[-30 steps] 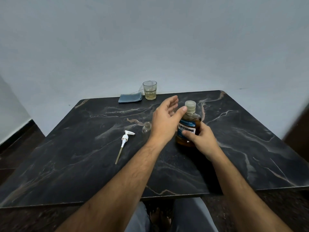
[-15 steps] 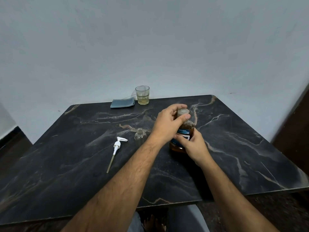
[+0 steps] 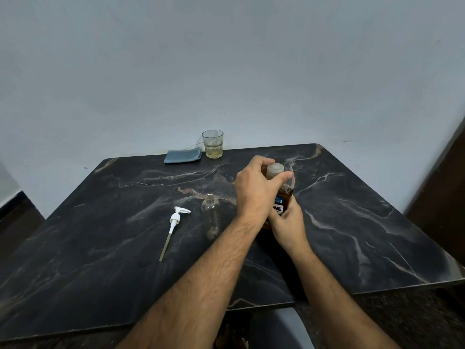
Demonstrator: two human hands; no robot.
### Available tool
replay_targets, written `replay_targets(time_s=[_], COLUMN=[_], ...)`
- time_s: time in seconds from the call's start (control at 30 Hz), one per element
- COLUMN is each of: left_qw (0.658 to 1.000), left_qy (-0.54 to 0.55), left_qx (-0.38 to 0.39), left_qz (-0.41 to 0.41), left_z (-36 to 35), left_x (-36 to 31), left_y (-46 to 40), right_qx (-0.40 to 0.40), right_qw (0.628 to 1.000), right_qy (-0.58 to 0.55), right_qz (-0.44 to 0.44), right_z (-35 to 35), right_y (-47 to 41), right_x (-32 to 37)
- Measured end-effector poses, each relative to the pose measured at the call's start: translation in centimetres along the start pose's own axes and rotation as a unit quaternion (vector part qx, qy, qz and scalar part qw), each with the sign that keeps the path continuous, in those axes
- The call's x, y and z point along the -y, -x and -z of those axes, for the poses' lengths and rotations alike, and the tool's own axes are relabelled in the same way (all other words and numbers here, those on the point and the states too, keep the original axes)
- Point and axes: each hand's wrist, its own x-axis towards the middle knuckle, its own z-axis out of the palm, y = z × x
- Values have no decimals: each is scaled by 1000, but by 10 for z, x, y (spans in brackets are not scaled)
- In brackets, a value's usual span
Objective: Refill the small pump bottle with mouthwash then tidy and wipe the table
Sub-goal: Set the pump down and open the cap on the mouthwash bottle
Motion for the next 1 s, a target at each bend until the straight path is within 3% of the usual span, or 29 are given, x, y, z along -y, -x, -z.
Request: replay_targets(time_s=[0.37, 0.5, 0.63, 0.7, 1.0], left_qw=[999, 993, 965, 957, 984], left_qy=[-49, -29, 0, 32, 24], left_qx=[-10, 111, 264, 290, 175], left_qz=[5, 10, -6, -10, -13], left_z=[0, 12, 28, 33, 21], left_x=[-6, -6, -2, -1, 4], left_y=[-2, -13, -20, -22, -16], right_qx=[-15, 11, 32, 30, -9], right_qw=[1000, 1000, 999, 999, 1000], right_qy=[-2, -21, -39, -34, 4], right_qz=[4, 3, -6, -10, -4], right_z=[-2, 2, 4, 4, -2], right_y=[2, 0, 0, 0, 2], right_x=[-3, -4, -3, -3, 0])
